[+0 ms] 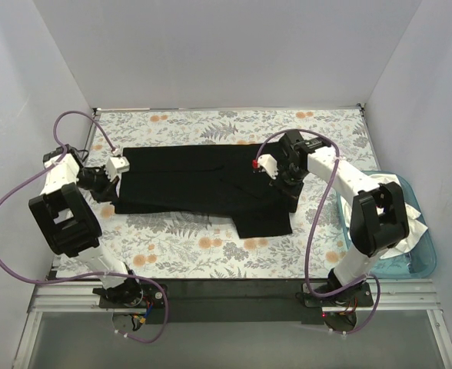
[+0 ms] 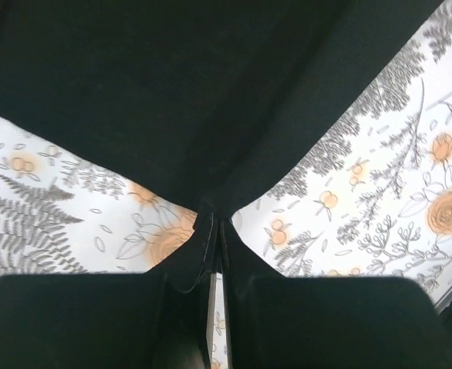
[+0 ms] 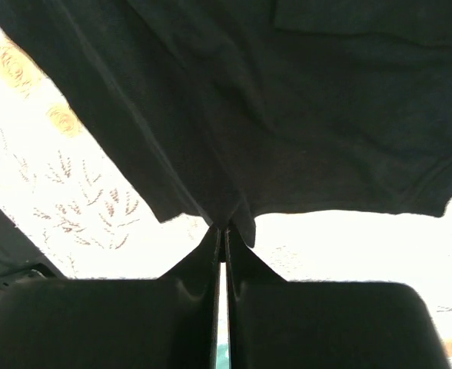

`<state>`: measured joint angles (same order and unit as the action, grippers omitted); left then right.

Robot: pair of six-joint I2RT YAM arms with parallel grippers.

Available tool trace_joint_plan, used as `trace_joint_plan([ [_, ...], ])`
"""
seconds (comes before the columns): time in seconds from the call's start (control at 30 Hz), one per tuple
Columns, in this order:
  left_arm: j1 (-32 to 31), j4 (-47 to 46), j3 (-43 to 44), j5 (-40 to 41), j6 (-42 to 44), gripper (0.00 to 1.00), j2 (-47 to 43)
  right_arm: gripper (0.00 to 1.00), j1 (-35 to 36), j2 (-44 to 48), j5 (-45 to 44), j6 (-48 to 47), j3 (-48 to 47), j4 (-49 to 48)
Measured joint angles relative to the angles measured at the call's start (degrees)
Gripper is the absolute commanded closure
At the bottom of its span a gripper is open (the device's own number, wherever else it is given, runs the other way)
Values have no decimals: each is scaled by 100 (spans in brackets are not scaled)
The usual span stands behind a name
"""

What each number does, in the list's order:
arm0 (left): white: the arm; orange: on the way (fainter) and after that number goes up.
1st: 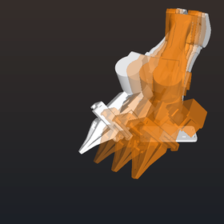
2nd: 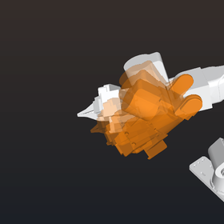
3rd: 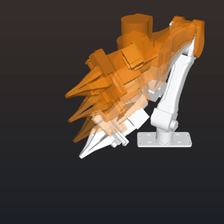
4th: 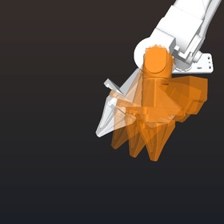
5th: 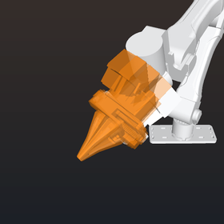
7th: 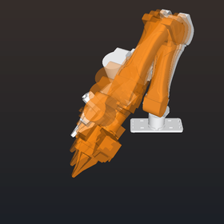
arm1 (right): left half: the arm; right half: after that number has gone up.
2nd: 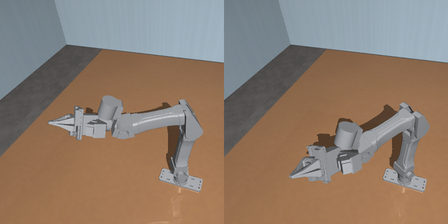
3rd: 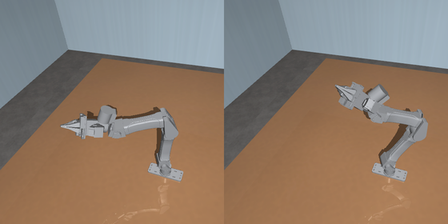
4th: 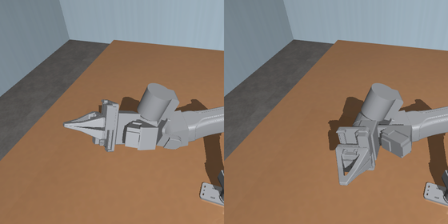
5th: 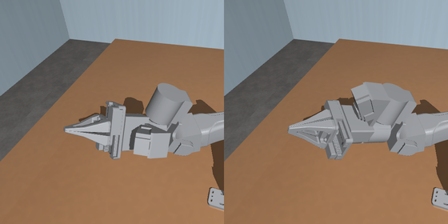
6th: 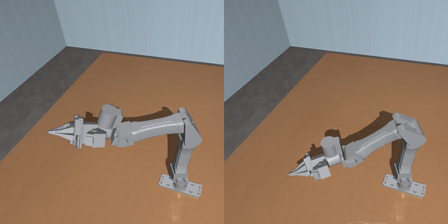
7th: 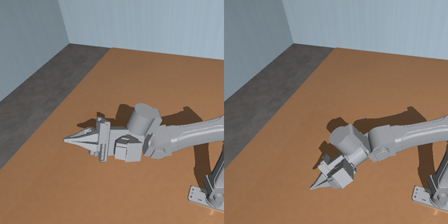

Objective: Fold and stack the t-shirts
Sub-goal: Fold the tshirt

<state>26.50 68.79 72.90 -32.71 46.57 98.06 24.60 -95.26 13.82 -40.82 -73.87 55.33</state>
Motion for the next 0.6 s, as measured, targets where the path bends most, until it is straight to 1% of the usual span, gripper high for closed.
trace_joint_plan([
  [0.13, 0, -68, 378, -214, -295, 100, 317, 99, -90, -293, -2, -105, -393, 81],
  [0.4, -81, -374, 474, -293, -739, 100, 586, 99, -219, -868, -17, -308, -1082, 212],
  [0.6, -177, -501, 802, -365, -1008, 100, 835, 99, -339, -1270, -39, -428, -1434, 369],
])
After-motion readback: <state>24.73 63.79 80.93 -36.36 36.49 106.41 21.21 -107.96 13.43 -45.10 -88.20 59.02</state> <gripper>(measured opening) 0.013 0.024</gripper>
